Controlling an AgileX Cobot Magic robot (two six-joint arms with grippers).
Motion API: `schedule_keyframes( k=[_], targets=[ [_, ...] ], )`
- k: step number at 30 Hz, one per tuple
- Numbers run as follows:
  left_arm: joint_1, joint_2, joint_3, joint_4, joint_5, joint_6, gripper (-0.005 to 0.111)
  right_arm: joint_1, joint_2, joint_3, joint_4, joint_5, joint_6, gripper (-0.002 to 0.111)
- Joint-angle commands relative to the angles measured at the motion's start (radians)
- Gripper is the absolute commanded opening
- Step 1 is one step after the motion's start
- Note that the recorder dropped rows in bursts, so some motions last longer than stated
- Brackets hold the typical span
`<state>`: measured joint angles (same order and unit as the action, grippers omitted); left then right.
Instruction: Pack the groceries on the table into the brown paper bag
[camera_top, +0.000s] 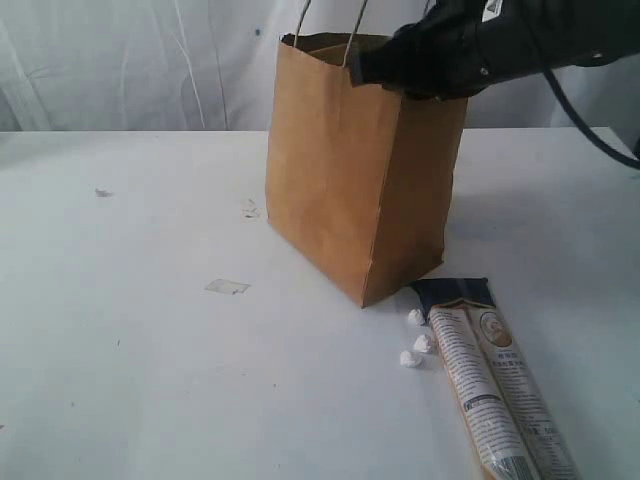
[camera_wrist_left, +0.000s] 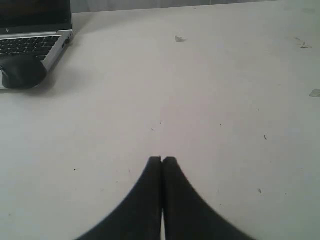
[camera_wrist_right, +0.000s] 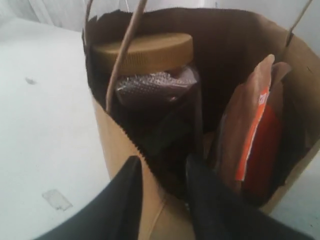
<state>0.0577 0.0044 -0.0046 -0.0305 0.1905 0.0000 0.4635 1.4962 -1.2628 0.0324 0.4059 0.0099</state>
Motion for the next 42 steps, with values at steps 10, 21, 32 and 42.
schedule_keyframes(
  k=[10, 21, 32, 42],
  targets=[
    [0.000, -0.004, 0.005, -0.006, -0.004, 0.000, 0.000, -0.006, -0.226, -0.002, -0.216, 0.232, -0.010, 0.000],
    [0.000, -0.004, 0.005, -0.006, -0.004, 0.000, 0.000, -0.006, -0.247, 0.230, -0.161, 0.288, -0.010, 0.000],
    [0.000, -0.004, 0.005, -0.006, -0.004, 0.000, 0.000, -0.006, -0.162, 0.532, 0.286, 0.033, -0.365, 0.000],
    [0.000, -0.004, 0.005, -0.006, -0.004, 0.000, 0.000, -0.006, 0.074, 0.554, 0.289, -0.112, -0.347, 0.001]
  ],
)
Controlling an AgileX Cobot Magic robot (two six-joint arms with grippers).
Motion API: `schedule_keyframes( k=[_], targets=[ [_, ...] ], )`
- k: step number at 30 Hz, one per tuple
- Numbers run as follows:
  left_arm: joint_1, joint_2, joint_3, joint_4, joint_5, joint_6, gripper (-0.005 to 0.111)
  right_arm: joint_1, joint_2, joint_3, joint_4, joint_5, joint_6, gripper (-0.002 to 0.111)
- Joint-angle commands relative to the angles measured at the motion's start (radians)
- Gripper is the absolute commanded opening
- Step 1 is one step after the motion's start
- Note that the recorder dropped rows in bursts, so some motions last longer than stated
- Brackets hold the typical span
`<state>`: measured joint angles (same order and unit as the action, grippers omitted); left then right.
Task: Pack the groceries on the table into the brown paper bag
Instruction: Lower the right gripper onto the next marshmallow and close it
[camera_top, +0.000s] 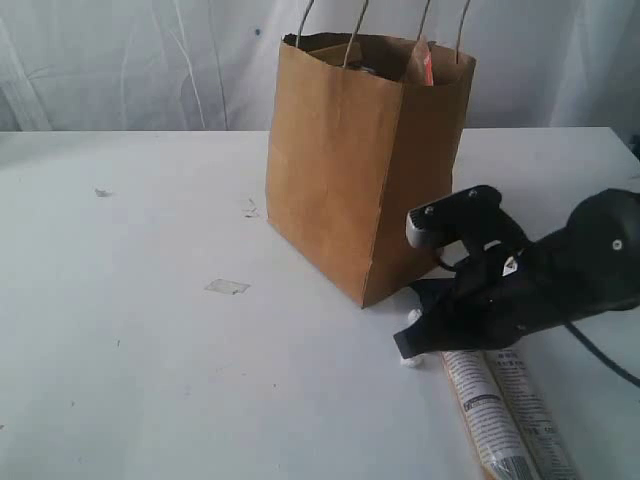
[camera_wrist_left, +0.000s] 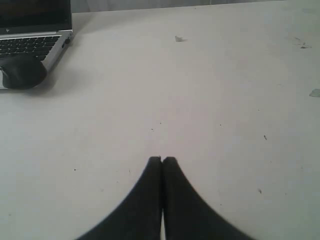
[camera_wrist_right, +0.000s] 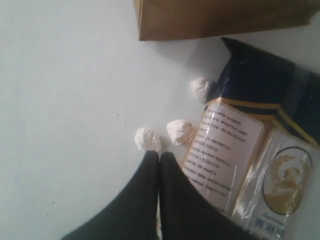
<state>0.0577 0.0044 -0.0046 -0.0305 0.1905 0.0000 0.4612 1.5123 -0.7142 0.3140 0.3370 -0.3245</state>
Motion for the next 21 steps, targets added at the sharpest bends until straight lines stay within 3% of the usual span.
schedule_keyframes(
  k=[1, 8, 21],
  targets=[
    [0.000, -0.004, 0.005, -0.006, -0.004, 0.000, 0.000, -0.004, 0.070, 0.003, 0.007, -0.053, -0.012, 0.003],
    [0.000, -0.004, 0.005, -0.006, -0.004, 0.000, 0.000, -0.004, 0.085, -0.031, 0.068, -0.013, -0.015, 0.031],
    [0.000, -0.004, 0.005, -0.006, -0.004, 0.000, 0.000, -0.004, 0.146, -0.035, 0.286, -0.007, -0.354, 0.032]
  ],
)
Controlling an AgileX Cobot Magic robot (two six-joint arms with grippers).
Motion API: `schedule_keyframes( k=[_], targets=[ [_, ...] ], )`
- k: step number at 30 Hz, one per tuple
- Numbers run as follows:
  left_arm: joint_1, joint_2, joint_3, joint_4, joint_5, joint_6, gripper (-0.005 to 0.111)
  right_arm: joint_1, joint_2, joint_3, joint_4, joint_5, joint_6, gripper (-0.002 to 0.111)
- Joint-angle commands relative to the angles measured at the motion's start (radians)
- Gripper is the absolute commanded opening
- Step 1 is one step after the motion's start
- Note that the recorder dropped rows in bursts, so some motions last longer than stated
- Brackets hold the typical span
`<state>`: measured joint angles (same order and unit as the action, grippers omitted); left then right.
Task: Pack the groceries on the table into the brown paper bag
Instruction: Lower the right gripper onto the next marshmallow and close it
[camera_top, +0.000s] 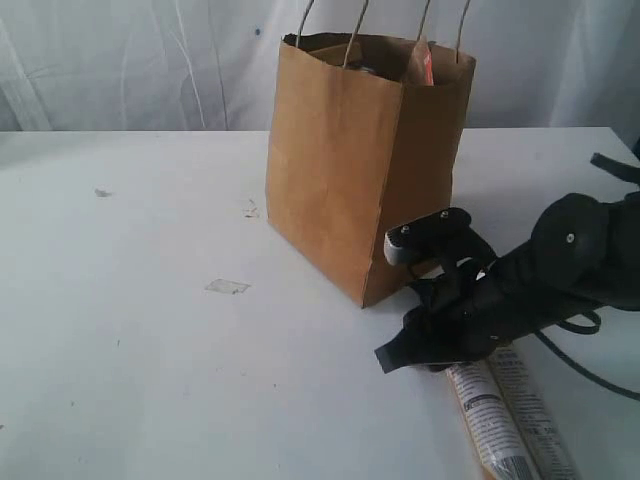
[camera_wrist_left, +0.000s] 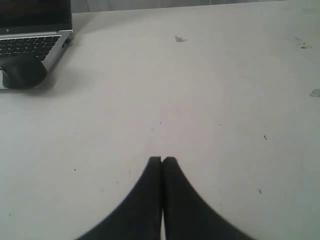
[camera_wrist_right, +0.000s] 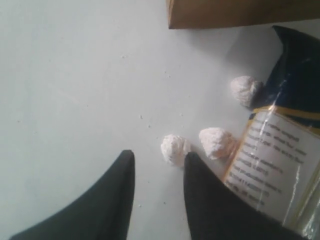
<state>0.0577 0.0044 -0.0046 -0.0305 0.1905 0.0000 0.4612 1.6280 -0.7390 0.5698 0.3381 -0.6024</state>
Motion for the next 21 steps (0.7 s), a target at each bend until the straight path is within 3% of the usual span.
schedule_keyframes(
  k=[1, 17, 21],
  targets=[
    [0.000, -0.004, 0.005, -0.006, -0.004, 0.000, 0.000, -0.004, 0.041, -0.010, 0.030, -0.018, -0.076, 0.032],
    [0.000, -0.004, 0.005, -0.006, -0.004, 0.000, 0.000, -0.004, 0.118, -0.033, 0.065, -0.066, -0.045, 0.031],
    [0.000, -0.004, 0.005, -0.006, -0.004, 0.000, 0.000, -0.004, 0.118, -0.084, 0.065, 0.051, -0.047, 0.005]
  ],
)
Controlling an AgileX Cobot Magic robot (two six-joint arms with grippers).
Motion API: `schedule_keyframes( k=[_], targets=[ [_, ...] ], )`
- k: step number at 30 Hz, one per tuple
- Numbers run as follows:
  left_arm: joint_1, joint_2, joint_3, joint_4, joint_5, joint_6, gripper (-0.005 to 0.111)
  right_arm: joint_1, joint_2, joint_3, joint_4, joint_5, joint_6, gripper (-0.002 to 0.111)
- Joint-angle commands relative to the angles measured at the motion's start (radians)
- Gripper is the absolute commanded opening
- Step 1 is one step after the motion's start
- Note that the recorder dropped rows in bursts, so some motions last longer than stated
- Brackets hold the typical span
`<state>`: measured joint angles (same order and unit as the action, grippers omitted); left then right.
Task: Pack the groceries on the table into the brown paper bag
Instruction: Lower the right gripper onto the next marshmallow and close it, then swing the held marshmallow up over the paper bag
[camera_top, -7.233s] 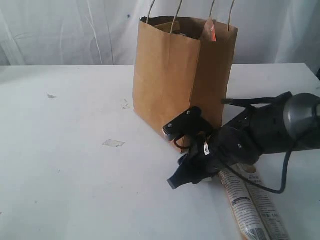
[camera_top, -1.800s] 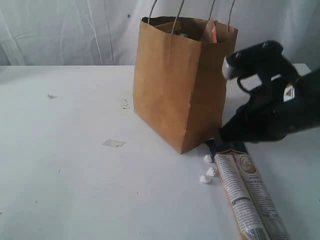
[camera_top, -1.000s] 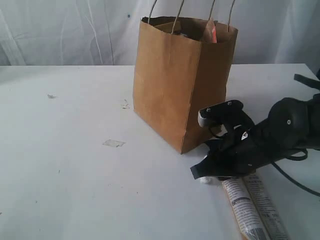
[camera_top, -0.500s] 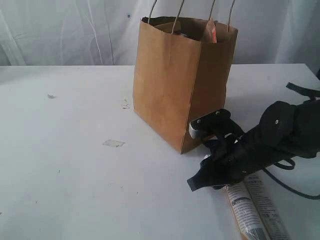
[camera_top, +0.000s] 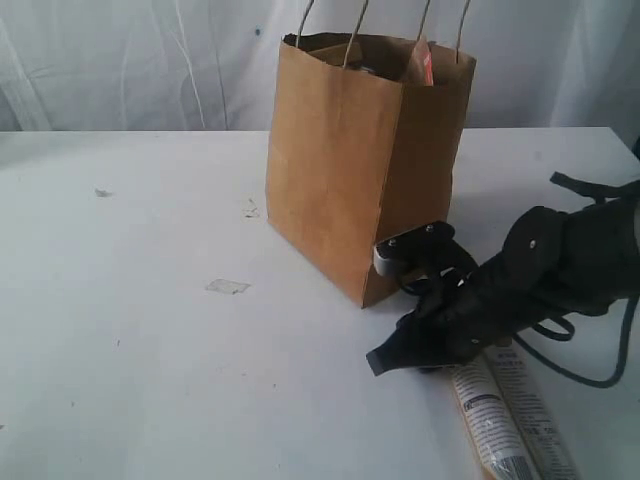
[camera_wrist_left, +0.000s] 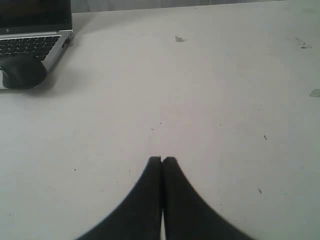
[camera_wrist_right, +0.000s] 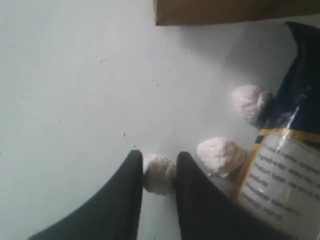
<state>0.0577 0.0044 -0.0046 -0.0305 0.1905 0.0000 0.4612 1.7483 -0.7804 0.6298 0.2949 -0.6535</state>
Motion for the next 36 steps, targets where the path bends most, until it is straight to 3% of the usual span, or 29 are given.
schedule_keyframes(
  k=[1, 6, 11, 12, 16, 36],
  targets=[
    [0.000, -0.004, 0.005, -0.006, -0.004, 0.000, 0.000, -0.004, -0.002, -0.063, 0.005, 0.139, 0.004, 0.000],
    [0.000, -0.004, 0.005, -0.006, -0.004, 0.000, 0.000, -0.004, -0.004, -0.156, 0.129, 0.386, -0.026, 0.000],
    [0.000, -0.004, 0.005, -0.006, -0.004, 0.000, 0.000, 0.000, -0.004, -0.195, 0.585, 0.898, -0.480, 0.000],
    [0.000, -0.004, 0.005, -0.006, -0.004, 0.000, 0.000, 0.007, -0.004, -0.195, 0.664, 0.926, -0.571, 0.000],
    [0.000, -0.004, 0.005, -0.006, -0.004, 0.000, 0.000, 0.047, -0.029, -0.195, 0.816, 0.926, -0.625, 0.000],
    [0.000, -0.004, 0.005, -0.006, -0.004, 0.000, 0.000, 0.067, -0.071, -0.195, 0.862, 0.926, -0.634, 0.000]
  ],
)
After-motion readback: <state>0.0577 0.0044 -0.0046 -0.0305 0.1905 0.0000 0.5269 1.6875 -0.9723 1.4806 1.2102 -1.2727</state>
